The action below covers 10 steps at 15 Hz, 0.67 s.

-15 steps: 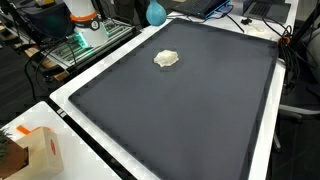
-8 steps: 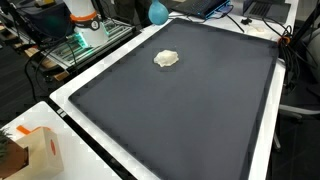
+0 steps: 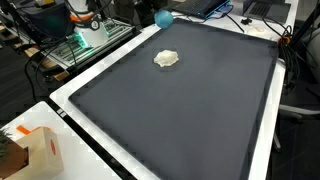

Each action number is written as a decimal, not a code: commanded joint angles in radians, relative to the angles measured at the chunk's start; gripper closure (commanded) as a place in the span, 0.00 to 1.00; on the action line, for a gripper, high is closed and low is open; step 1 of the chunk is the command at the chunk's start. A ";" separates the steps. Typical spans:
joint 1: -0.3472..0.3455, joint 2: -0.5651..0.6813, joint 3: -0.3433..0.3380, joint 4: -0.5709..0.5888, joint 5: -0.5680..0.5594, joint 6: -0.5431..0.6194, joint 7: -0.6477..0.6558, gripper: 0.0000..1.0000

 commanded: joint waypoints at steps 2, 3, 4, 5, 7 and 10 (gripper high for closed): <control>-0.097 0.177 0.004 0.081 0.191 -0.251 -0.251 0.75; -0.125 0.213 0.013 0.096 0.213 -0.302 -0.274 0.75; -0.155 0.252 0.022 0.112 0.232 -0.350 -0.288 0.75; -0.184 0.285 0.029 0.125 0.240 -0.388 -0.296 0.75; -0.236 0.347 0.044 0.149 0.260 -0.426 -0.284 0.75; -0.293 0.415 0.064 0.170 0.287 -0.404 -0.231 0.75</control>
